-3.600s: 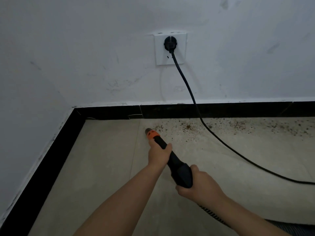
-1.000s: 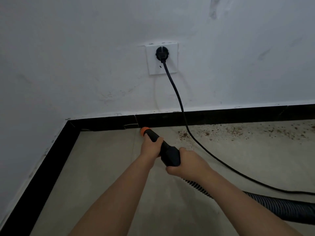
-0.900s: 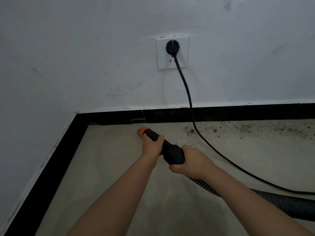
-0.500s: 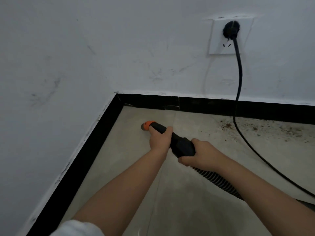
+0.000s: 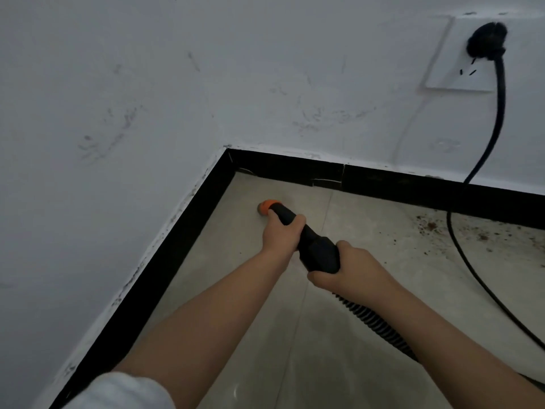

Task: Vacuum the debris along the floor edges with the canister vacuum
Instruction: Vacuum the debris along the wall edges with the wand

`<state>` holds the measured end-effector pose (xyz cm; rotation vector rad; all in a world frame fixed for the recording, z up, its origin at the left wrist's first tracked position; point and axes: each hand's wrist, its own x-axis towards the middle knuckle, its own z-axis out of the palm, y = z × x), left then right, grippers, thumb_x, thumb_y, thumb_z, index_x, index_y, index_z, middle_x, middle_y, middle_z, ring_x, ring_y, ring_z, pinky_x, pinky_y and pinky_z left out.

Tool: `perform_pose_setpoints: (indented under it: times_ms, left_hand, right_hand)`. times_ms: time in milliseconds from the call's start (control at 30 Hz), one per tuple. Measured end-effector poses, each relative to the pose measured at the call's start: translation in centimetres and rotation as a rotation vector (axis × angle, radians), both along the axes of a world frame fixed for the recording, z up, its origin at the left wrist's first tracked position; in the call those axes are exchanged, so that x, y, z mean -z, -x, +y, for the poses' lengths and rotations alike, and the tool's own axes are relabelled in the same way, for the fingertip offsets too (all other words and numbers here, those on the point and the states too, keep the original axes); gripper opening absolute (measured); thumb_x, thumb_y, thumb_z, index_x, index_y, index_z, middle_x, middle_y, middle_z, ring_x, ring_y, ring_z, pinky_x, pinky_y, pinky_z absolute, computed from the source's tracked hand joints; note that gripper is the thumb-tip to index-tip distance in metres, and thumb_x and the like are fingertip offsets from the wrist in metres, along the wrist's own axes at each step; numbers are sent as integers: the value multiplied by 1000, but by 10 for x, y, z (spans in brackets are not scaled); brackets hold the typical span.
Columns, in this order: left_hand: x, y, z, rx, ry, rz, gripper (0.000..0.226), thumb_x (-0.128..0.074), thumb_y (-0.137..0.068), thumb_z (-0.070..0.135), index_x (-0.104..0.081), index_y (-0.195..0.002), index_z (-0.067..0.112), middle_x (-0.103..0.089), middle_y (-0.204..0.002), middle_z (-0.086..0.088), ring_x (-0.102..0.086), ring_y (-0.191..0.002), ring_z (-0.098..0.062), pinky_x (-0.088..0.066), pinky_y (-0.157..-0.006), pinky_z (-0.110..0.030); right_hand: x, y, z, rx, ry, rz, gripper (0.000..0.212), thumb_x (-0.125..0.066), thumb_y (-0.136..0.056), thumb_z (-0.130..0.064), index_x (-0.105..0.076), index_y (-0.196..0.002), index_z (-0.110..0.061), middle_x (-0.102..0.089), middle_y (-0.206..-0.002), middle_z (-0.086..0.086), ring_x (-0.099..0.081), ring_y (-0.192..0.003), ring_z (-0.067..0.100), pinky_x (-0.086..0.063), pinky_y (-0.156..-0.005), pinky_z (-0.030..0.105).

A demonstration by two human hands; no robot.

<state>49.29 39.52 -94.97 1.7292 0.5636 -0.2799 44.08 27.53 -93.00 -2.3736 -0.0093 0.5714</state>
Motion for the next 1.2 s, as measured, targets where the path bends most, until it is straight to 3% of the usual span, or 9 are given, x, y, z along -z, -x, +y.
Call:
perform_pose_setpoints:
  times_ms: [333, 433, 600, 700, 867, 1067, 1200]
  left_hand:
    - [8, -21, 11, 55, -78, 0, 76, -54, -90, 25, -9, -150, 15, -47, -133, -14, -50, -117, -27, -43, -94, -32]
    - [4, -13, 9, -62, -42, 1, 73, -54, -89, 23, -13, -149, 16, -50, -131, -13, -52, -114, -27, -45, -91, -32]
    - [-3, 19, 6, -276, 34, 15, 70, -54, -90, 19, -13, -148, 16, -52, -128, -14, -55, -109, -27, -46, -91, -34]
    - [-9, 35, 1, -331, 96, 24, 71, -52, -91, 18, -9, -148, 16, -52, -123, -13, -55, -99, -23, -48, -92, -34]
    - [-18, 55, -16, -374, 159, 73, 69, -52, -90, 18, -11, -146, 13, -53, -113, -13, -57, -105, -29, -49, -95, -43]
    - [-21, 76, -30, -367, 129, 110, 70, -52, -91, 21, -11, -147, 12, -52, -124, -17, -55, -109, -31, -47, -98, -43]
    - [-20, 89, -43, -238, 86, 126, 68, -50, -92, 20, -12, -147, 13, -50, -127, -16, -54, -111, -30, -46, -98, -44]
  right_hand:
    - [25, -18, 14, 73, -81, 8, 34, -68, -79, -36, -44, -94, -15, -52, -80, -4, -52, -66, 6, -41, -51, 19]
    - [20, -24, 11, -14, -77, 28, 29, -69, -78, -34, -43, -84, -22, -52, -80, -6, -51, -66, 3, -36, -48, 15]
    - [9, -20, 4, -202, -43, 75, 34, -70, -77, -35, -47, -96, -18, -53, -84, -7, -52, -70, 3, -42, -54, 14]
    - [-1, -13, -5, -276, -33, 86, 33, -71, -76, -36, -49, -93, -19, -57, -86, -4, -56, -72, 7, -47, -60, 18]
    - [-20, 0, -24, -360, 12, 89, 29, -71, -75, -37, -44, -81, -26, -57, -85, -5, -57, -70, 6, -47, -59, 17]
    - [-28, 22, -37, -373, 59, 91, 31, -70, -74, -41, -45, -86, -26, -56, -86, -6, -57, -73, 6, -49, -63, 21]
    - [-25, 55, -49, -299, 84, 49, 36, -68, -76, -43, -44, -93, -21, -54, -82, -6, -56, -70, 8, -49, -62, 25]
